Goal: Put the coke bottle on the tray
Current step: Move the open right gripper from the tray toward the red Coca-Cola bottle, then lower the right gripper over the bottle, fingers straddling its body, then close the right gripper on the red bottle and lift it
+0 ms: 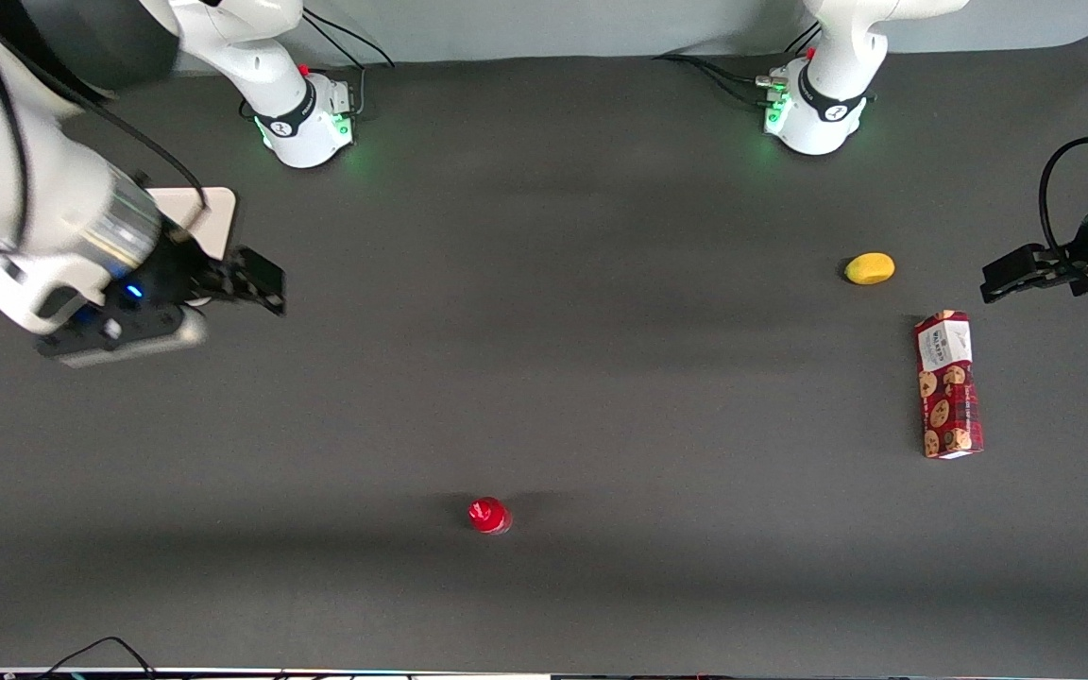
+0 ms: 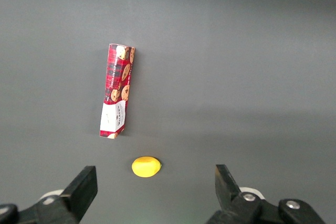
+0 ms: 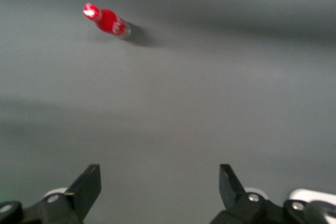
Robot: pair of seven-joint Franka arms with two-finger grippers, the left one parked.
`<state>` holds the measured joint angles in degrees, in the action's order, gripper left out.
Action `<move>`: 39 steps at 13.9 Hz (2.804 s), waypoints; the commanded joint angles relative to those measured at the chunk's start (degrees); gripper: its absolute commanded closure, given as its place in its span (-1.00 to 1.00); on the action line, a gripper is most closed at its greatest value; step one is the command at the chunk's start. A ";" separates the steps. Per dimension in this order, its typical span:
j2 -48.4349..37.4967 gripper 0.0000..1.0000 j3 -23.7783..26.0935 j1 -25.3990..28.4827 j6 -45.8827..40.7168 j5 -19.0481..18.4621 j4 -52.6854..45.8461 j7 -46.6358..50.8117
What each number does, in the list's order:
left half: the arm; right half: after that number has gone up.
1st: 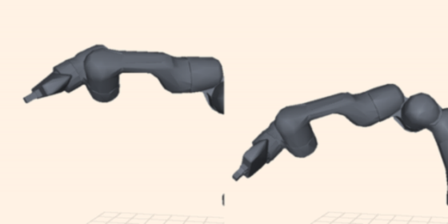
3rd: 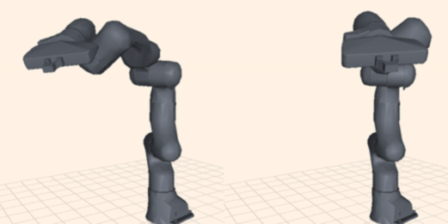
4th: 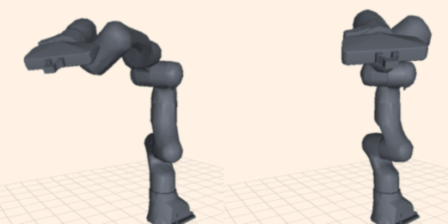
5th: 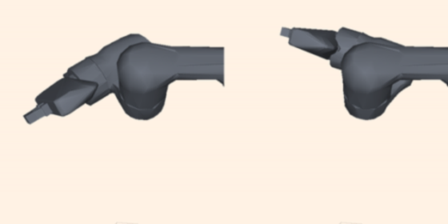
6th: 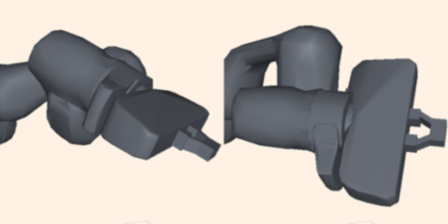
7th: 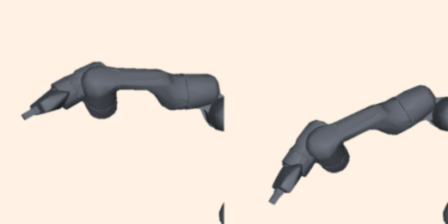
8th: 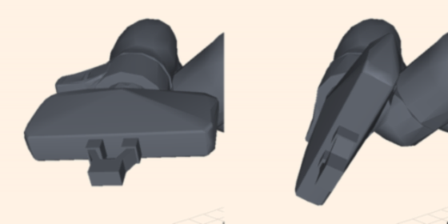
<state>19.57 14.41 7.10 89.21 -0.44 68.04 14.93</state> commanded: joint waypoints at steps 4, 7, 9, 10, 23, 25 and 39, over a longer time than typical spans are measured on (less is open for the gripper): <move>15.49 -1.00 5.45 5.71 13.50 -8.95 -9.67 13.18; 20.93 -1.00 5.54 8.27 21.41 -14.12 -10.73 19.52; 25.15 -1.00 5.54 8.37 28.26 -19.40 -10.90 21.45; 26.56 -1.00 5.01 8.89 30.04 -19.94 -10.99 22.07; 38.62 -1.00 -4.22 15.57 41.48 -20.30 -19.17 24.62; 39.14 -0.88 -4.22 15.66 41.57 -20.30 -19.08 25.06; 40.20 0.56 -4.22 16.36 42.01 -22.49 -18.90 27.08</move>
<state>58.57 10.83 22.63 131.47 -21.20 51.48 40.12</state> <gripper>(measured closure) 0.687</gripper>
